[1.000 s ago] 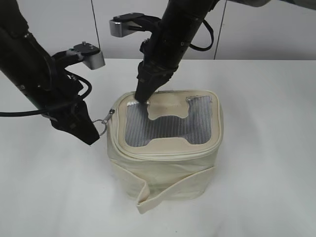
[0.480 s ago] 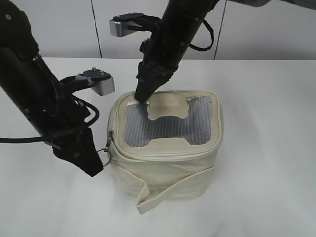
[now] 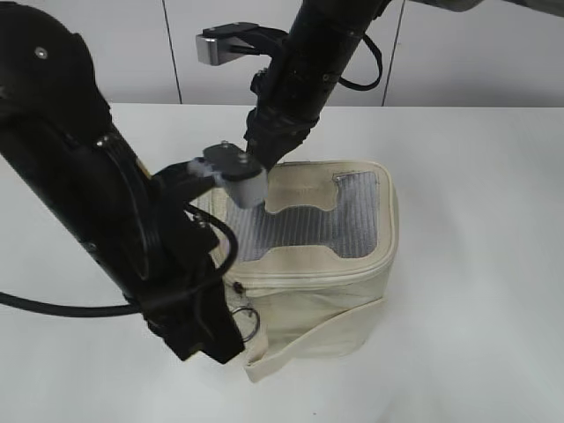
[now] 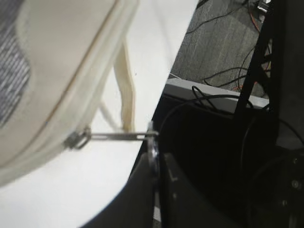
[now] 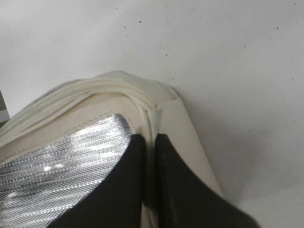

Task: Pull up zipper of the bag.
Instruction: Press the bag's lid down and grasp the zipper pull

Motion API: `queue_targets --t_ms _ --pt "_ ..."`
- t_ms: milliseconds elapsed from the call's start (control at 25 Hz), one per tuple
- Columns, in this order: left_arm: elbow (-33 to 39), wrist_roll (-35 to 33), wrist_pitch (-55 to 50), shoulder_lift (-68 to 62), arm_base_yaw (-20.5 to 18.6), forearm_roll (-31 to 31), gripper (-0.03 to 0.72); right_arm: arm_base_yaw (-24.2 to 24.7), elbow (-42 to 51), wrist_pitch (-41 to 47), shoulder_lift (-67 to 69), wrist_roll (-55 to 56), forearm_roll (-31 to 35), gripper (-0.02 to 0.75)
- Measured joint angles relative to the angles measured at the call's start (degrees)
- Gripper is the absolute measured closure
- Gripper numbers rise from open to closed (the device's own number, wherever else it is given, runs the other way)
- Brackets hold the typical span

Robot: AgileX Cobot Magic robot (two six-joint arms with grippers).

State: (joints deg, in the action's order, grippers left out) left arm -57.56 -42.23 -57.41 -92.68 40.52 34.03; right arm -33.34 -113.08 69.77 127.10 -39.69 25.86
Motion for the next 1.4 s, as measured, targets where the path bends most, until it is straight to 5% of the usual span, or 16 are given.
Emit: queue_targets --t_ms 480,920,1400 --pt "0.4 1.6 21.1 -0.1 14.7 2.1 0.685 -0.1 0.6 0.2 -0.2 -0.1 0.6 0.697" --pt "-0.4 5.4 25.9 -0.2 15.5 8.2 0.684 -0.1 0.6 0.2 -0.2 -0.4 0.8 0.696" --pt "-4.9 5.8 24.6 -5.2 16.3 7.2 0.682 0.2 0.6 0.2 -0.2 -1.0 0.2 0.696"
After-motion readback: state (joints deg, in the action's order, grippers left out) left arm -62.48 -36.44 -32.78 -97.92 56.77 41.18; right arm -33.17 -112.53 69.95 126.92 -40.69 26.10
